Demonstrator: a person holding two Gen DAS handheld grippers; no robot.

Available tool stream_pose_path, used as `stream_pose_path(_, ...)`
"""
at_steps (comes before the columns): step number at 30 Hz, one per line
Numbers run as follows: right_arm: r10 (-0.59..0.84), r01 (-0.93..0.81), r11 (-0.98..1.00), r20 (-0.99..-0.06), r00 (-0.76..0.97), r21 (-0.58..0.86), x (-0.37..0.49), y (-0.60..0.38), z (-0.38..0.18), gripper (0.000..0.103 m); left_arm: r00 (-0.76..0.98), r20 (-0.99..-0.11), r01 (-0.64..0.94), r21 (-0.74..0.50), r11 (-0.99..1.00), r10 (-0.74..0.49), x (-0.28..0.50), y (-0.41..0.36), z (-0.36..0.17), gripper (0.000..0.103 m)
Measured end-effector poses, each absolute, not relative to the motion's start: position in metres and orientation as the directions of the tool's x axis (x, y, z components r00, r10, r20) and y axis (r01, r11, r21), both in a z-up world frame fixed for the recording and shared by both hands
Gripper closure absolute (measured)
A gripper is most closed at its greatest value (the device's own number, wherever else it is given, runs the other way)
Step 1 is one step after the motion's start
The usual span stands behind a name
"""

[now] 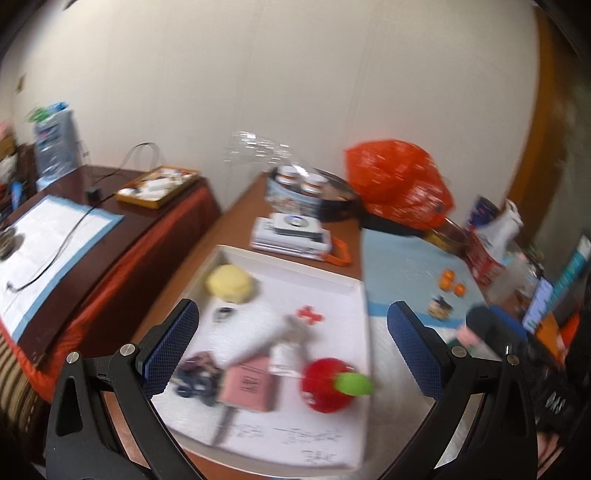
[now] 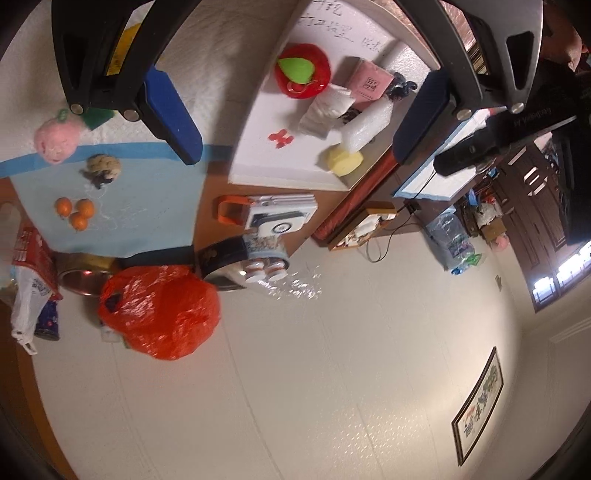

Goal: Organize soft objects
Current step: 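Move both grippers back toward the yellow tissue pack and pink plush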

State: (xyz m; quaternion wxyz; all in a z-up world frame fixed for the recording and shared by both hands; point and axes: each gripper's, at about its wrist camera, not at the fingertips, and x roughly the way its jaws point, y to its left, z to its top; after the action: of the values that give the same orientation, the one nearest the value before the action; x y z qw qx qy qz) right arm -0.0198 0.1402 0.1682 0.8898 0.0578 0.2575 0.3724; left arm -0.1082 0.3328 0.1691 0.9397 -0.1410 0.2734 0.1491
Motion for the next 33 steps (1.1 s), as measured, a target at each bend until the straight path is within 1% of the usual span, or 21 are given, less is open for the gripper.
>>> stream_pose_path(4,0.660,-0.588,0.750,-0.406,0.632,0.303,-0.007,0.107,0.173,0.000,0.808,-0.574,-0.267,-0.162,0.950,0.130,-0.085,0.289,0.166,0.000)
stream_pose_path(10,0.578,-0.472,0.815,-0.405,0.709,0.336,0.021,0.037,0.175,0.000,0.790,-0.612,-0.160,-0.156,0.975,0.032,-0.055,0.236,0.150,0.000)
stream_pose_path(16,0.482,-0.333,0.864,-0.432,0.762,0.377,0.056,-0.034,0.165,0.000,0.709,-0.703,-0.070,-0.157,0.985,-0.062,-0.023,0.189,0.111,0.000)
stream_pose_path(19,0.440,-0.290,0.888,-0.475,0.762,0.358,0.070,-0.051,0.153,0.000,0.668,-0.738,-0.019,-0.147,0.989,-0.097,-0.010,0.168,0.091,0.000)
stream_pose_path(23,0.413,-0.275,0.909,-0.586,0.697,0.314,0.098,-0.054,0.125,0.000,0.637,-0.766,0.062,-0.063,0.996,-0.088,0.004,0.138,0.069,0.000)
stream_pose_path(26,0.394,-0.260,0.919,-0.658,0.642,0.296,0.115,-0.052,0.101,0.000,0.626,-0.776,0.106,-0.011,0.994,-0.075,0.010,0.120,0.057,0.004)
stream_pose_path(29,0.391,-0.251,0.920,-0.695,0.604,0.300,0.125,-0.045,0.082,0.000,0.608,-0.791,0.105,-0.011,0.994,-0.073,0.017,0.118,0.048,0.006)
stream_pose_path(30,0.392,-0.256,0.920,-0.701,0.595,0.297,0.128,-0.041,0.077,0.000,0.601,-0.797,0.102,-0.009,0.995,-0.069,0.020,0.118,0.045,0.011)
stream_pose_path(33,0.385,-0.281,0.922,-0.716,0.582,0.267,0.135,-0.027,0.066,0.000,0.578,-0.813,0.098,-0.012,0.995,-0.067,0.030,0.120,0.036,0.022)
